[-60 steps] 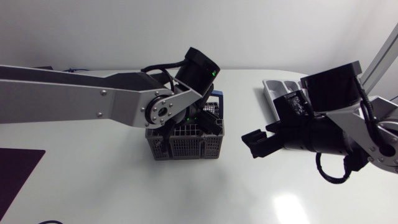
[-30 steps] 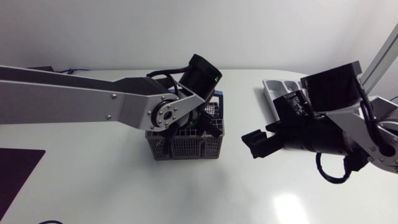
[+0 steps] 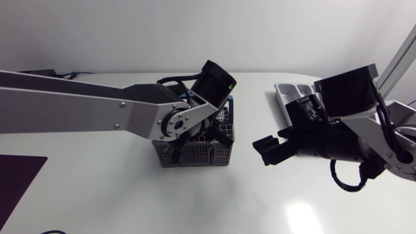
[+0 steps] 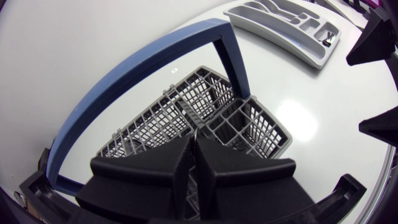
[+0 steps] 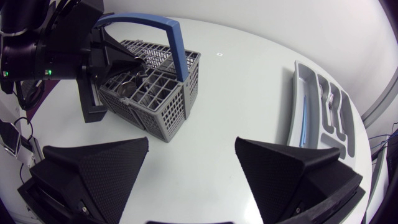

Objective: Unload the cutlery basket into the drawer organizer.

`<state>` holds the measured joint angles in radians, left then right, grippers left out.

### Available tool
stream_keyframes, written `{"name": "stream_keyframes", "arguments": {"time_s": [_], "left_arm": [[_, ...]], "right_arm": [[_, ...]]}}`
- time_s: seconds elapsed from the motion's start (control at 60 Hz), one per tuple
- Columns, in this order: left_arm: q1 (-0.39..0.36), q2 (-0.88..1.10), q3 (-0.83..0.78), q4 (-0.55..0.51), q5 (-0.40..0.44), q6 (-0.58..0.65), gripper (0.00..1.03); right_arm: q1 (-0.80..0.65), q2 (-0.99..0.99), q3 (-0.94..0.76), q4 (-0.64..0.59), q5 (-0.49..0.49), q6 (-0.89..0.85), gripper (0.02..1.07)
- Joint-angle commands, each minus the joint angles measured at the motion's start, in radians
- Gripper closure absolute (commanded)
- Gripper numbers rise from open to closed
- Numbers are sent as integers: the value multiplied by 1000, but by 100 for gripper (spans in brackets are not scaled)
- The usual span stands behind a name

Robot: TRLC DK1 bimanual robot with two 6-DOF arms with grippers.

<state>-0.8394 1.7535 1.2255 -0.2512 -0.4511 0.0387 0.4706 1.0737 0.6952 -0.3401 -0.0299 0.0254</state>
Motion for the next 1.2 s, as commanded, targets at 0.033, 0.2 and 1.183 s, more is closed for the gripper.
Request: {"name": "stream_keyframes", "arguments": {"time_s": [0.033,0.2,1.183], "left_arm": [[-20,0,-26,7,-14,15,99],[-50,-25,-43,50,-74,53,99],[-79,-312,-49,72,-176,156,99]], "right_arm": [[10,-1,-26,7,-1,-8,7],[19,-1,-29,7,-1,-10,7],[43,-52,-45,7,15,-32,7]]}}
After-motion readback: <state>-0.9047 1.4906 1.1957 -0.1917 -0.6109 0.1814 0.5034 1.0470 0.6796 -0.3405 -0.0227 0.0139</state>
